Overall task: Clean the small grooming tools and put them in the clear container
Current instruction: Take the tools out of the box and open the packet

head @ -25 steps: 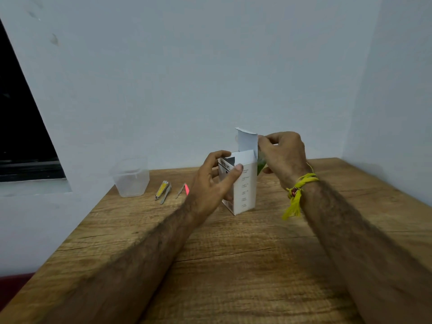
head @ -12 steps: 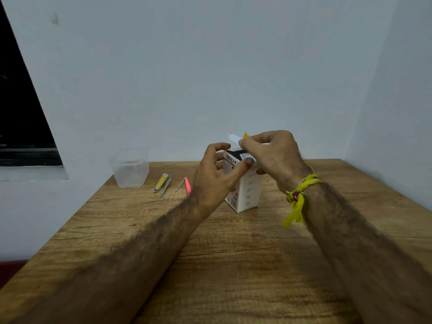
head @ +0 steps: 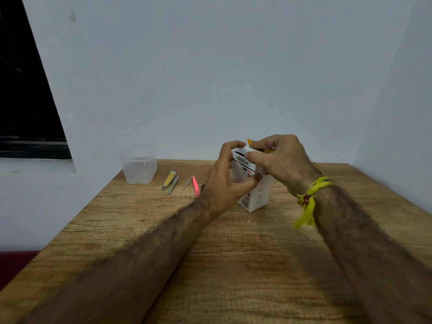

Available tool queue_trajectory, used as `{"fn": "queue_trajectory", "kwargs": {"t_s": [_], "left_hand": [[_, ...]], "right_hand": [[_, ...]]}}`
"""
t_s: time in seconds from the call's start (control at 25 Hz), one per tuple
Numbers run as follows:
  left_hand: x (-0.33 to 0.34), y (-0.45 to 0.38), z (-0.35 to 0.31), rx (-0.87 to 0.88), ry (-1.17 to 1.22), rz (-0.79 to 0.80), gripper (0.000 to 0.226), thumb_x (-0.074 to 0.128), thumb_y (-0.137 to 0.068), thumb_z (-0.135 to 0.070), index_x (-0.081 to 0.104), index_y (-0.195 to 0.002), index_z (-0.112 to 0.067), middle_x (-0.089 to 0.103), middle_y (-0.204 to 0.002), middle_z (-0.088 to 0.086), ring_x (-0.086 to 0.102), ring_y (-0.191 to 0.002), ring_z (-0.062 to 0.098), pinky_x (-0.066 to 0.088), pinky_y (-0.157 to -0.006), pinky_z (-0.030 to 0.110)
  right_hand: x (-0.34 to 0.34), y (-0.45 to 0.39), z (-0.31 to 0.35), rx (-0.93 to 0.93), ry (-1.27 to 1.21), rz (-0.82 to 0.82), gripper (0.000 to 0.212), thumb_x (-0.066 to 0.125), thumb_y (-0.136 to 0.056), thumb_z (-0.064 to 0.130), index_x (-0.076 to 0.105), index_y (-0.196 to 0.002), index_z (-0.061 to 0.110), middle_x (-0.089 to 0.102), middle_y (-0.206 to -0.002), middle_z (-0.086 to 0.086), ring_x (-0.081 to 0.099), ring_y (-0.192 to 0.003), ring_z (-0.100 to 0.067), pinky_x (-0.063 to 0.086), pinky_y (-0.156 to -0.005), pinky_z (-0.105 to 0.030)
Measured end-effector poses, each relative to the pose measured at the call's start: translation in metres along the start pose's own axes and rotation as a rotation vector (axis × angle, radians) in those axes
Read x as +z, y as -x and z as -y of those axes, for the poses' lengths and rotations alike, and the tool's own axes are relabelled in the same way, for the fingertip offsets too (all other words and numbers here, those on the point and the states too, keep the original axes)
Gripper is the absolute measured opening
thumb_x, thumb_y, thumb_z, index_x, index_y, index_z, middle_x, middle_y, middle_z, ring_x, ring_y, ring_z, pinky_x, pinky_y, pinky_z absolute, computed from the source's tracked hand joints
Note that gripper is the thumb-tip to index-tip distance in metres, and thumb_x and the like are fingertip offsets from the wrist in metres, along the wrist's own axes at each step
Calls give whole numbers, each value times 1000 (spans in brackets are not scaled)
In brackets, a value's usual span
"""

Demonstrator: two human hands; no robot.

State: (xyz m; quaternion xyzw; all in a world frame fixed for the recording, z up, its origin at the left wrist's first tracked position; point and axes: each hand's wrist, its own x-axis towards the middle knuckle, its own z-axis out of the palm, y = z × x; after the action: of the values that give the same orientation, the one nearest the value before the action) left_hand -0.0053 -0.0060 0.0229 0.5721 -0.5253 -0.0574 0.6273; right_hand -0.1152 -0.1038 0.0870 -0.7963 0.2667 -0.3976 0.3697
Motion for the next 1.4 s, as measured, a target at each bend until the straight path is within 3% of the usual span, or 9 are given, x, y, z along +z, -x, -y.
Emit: {"fn": "queue_trajectory", "kwargs": {"t_s": [0.16, 0.32, 0.48, 0.6, 0.76, 0.88, 1.2, 1.28, 1.4], "left_hand": [[1, 4, 4, 19, 16, -3, 52, 77, -87, -20, 45, -128, -19, 65, -117, 3, 68, -109, 12, 63, -73, 48], [1, 5, 7, 24, -21, -37, 52, 79, -87, -17, 47, -128, -13, 65, -117, 3, 68, -109, 7, 64, -70, 42], [2, 8, 13, -55, -117, -2, 86, 86, -72, -37, 33, -140, -36, 58, -134, -11, 54, -127, 4, 60, -88, 46], [2, 4, 14, -123, -133, 7, 92, 90, -68, -38, 34, -141, -33, 55, -139, -14, 51, -126, -3, 54, -100, 42], [1, -6, 18, -175, -84, 33, 93, 91, -58, -48, 46, -138, -35, 62, -127, -5, 61, -120, 9, 57, -96, 41], [11, -22, 16, -221, -4, 0, 89, 94, -63, -36, 48, -138, -34, 62, -126, -1, 63, -118, 13, 58, -94, 43], [94, -88, 37, -306, 108, 7, 102, 95, -64, -20, 37, -148, -21, 60, -131, 1, 61, -119, 17, 58, -93, 38], [111, -95, 44, -288, 87, 0, 104, 96, -64, -22, 36, -148, -21, 58, -130, 1, 61, -117, 16, 58, -87, 33], [129, -105, 60, -282, 104, 55, 103, 94, -66, -20, 33, -149, -21, 56, -138, 6, 59, -124, 20, 58, -94, 41]], "right_hand": [[-4, -3, -3, 44, -88, 58, 30, 79, -82, 38, 77, -99, 14, 74, -98, 4, 69, -84, -13, 57, -64, -29], [-1, -4, -6, 48, -91, 24, 30, 80, -80, 23, 74, -105, 8, 70, -106, 2, 68, -87, -16, 57, -66, -29], [-2, -9, -6, 116, -174, -76, 7, 73, -82, 20, 75, -79, 14, 75, -90, -4, 68, -68, -19, 62, -66, -39], [-14, -17, -12, 165, -205, -294, 14, 67, -75, 18, 72, -62, 17, 73, -70, 2, 70, -67, -22, 63, -70, -46], [-38, -22, -29, 164, -49, -468, 15, 65, -87, 18, 77, -94, 12, 75, -98, -3, 65, -95, -24, 47, -79, -23], [-54, -28, -50, 131, 17, -583, 24, 62, -91, 20, 75, -109, 12, 72, -116, -8, 63, -113, -26, 47, -88, -28], [-82, -36, -126, 0, 63, -868, 21, 63, -83, 4, 78, -98, 7, 74, -101, -11, 68, -97, -29, 43, -83, -23], [-83, -38, -139, 1, 88, -892, 22, 63, -82, 3, 77, -98, 6, 73, -101, -11, 68, -96, -30, 45, -82, -26], [-77, -43, -146, 13, 123, -859, 23, 62, -84, 3, 77, -101, 8, 73, -104, -9, 67, -98, -27, 42, -80, -23]]}}
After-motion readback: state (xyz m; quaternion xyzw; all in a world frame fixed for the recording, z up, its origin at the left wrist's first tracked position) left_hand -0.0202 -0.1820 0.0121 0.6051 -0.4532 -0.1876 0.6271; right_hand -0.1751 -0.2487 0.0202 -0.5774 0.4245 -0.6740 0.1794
